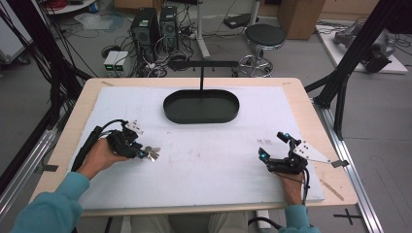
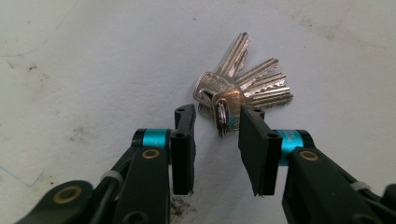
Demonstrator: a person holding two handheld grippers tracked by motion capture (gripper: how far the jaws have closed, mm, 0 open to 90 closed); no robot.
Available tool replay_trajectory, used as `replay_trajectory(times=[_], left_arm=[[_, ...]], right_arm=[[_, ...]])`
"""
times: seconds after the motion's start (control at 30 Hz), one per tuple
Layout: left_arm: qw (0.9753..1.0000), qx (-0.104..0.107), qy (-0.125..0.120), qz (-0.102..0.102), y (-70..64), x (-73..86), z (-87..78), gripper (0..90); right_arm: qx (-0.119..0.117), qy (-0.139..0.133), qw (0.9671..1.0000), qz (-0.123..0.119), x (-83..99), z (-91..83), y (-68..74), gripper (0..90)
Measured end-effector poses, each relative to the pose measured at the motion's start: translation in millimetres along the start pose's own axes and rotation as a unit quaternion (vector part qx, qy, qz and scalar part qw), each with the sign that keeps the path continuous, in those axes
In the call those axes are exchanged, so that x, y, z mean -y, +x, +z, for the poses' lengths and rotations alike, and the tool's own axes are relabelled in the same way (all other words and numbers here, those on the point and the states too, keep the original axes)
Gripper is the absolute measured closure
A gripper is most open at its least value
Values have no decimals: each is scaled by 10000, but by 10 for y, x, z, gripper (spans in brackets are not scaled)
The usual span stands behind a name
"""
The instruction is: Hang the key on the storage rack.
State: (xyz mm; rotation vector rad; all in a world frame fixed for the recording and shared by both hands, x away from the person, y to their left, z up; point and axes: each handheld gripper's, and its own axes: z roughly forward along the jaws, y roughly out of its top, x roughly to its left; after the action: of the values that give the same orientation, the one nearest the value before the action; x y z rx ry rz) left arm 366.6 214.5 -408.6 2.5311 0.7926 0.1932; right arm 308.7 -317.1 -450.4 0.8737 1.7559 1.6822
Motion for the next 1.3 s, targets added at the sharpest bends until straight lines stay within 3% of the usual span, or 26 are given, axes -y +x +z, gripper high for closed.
replay_trajectory(times=[0.27,0.37,0.6,1.3], left_arm=[[9999,46,91,-137,-9,-9,31,777],[9998,72,151,-100,1,-12,30,801],[9998,74,114,-165,-8,-13,36,846],[9997,103,130,-185,15,-16,33,883]], right_arm=[[0,-2,10000,-5,0,1,-2,6],[3,-1,10000,-7,0,0,-2,6],[-1,-3,10000,2,0,0,-1,6],[1,-6,10000,-1,0,1,-1,6]])
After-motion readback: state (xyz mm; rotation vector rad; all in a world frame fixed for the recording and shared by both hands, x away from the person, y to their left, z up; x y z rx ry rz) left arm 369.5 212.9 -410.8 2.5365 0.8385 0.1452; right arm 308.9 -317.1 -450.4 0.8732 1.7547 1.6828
